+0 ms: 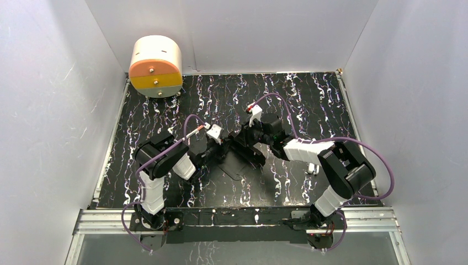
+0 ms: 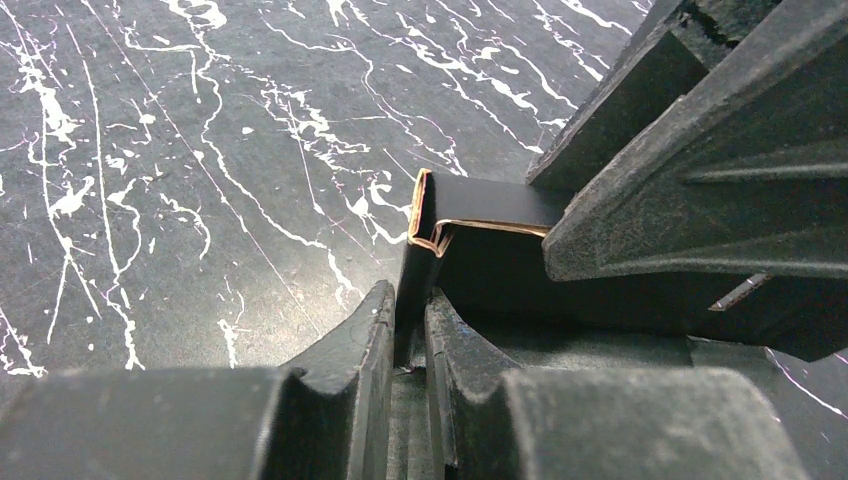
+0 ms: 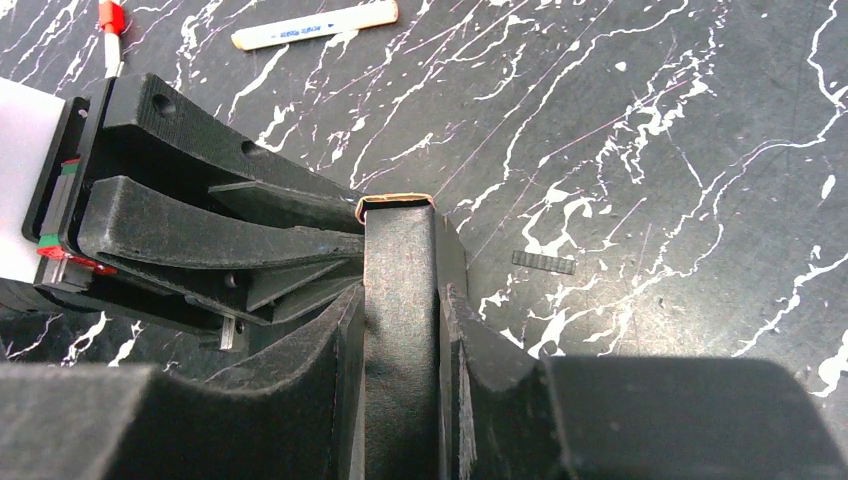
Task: Fold the paper box
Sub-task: Fold the paper box at the center of the board.
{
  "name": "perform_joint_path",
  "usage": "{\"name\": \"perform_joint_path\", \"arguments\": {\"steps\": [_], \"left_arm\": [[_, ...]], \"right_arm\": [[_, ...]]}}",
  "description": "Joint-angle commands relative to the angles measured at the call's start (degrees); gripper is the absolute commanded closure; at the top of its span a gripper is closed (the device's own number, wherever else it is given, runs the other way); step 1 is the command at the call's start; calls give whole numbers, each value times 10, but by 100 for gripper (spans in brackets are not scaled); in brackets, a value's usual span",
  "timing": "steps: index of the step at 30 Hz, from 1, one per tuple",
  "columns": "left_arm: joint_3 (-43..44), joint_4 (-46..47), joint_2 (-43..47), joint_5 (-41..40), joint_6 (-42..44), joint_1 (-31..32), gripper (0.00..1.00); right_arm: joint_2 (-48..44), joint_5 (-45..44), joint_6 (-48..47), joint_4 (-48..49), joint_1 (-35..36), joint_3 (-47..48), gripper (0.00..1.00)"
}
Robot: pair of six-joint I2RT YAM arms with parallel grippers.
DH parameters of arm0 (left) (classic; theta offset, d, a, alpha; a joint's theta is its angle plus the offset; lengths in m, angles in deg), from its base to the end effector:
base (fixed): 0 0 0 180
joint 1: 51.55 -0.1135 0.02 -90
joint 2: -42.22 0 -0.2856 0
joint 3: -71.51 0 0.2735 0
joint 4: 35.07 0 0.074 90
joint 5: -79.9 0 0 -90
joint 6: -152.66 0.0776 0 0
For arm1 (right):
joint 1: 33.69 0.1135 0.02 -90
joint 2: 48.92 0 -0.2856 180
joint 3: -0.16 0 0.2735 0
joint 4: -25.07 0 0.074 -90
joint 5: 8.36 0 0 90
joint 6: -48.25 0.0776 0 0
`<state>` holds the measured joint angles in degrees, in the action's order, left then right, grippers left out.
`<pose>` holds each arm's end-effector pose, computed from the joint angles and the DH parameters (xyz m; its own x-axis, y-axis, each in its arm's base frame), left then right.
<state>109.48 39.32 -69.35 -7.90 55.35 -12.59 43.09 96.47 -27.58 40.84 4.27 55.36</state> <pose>0.2732 -0.2247 0.1188 -0.0731 -0.1044 -0.9918 0.6542 0.7457 -0.1267 0.2938 0.2544 0.1816 -0.4661 -0.0635 -0.8824 -0.6899 0.6506 0.3176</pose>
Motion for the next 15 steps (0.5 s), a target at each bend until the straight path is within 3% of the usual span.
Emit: {"name": "perform_joint_path", "arguments": {"steps": [1,8,10,15], "left_arm": [[41,51,-5,-50,7,13,93],[64,85,-33,-132,2,32,96],[73,91,-44,-185,4,47,100],[94,93,-57,-342,27,83,100]], "right_arm": [[6,41,18,-26,32,2,71],[5,38,33,-30,41,2,72],[4,32,38,-30,46,-1,72],[-7,10,45,-38,49,-6,72]]}}
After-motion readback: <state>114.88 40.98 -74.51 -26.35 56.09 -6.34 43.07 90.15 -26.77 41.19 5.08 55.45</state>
